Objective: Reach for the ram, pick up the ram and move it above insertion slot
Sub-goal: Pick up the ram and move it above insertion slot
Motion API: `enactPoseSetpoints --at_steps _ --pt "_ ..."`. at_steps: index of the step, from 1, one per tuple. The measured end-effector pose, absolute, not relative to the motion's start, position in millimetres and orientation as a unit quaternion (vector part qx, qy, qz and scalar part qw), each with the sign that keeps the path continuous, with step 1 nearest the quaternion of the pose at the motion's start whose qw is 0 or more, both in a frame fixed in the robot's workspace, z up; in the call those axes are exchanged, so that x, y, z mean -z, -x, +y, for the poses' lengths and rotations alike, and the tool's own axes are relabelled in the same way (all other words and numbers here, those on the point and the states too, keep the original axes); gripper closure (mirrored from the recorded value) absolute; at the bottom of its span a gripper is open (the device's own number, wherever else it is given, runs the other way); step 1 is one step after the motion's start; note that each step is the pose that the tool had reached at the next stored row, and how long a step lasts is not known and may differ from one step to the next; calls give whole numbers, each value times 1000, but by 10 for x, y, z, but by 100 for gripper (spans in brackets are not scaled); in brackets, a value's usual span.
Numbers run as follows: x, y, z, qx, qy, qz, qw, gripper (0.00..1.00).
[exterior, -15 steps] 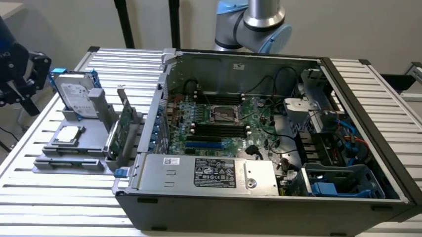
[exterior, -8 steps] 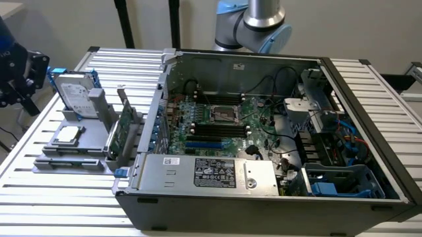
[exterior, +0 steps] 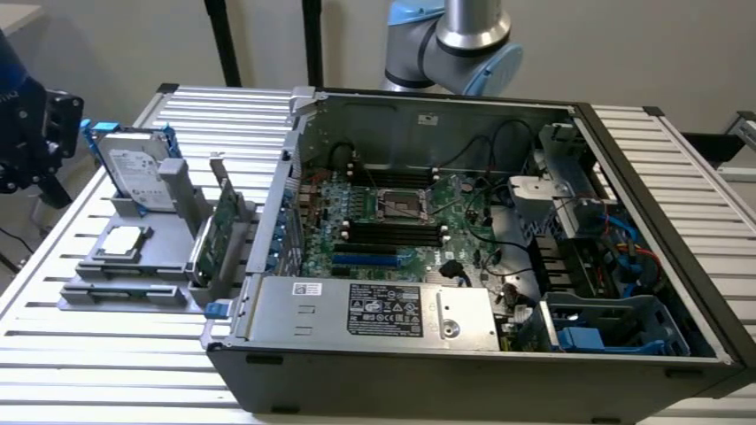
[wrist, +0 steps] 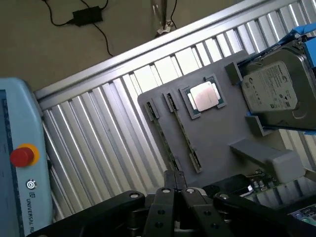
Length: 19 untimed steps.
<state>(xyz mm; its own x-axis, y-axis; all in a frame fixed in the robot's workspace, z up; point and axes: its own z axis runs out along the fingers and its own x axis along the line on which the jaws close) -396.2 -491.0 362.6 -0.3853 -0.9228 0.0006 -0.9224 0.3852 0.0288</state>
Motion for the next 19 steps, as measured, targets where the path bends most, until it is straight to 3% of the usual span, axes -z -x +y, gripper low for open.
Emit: enactPoseSetpoints --at_steps 19 --pt "-3606 3962 -4910 8 -689 -724 7 89"
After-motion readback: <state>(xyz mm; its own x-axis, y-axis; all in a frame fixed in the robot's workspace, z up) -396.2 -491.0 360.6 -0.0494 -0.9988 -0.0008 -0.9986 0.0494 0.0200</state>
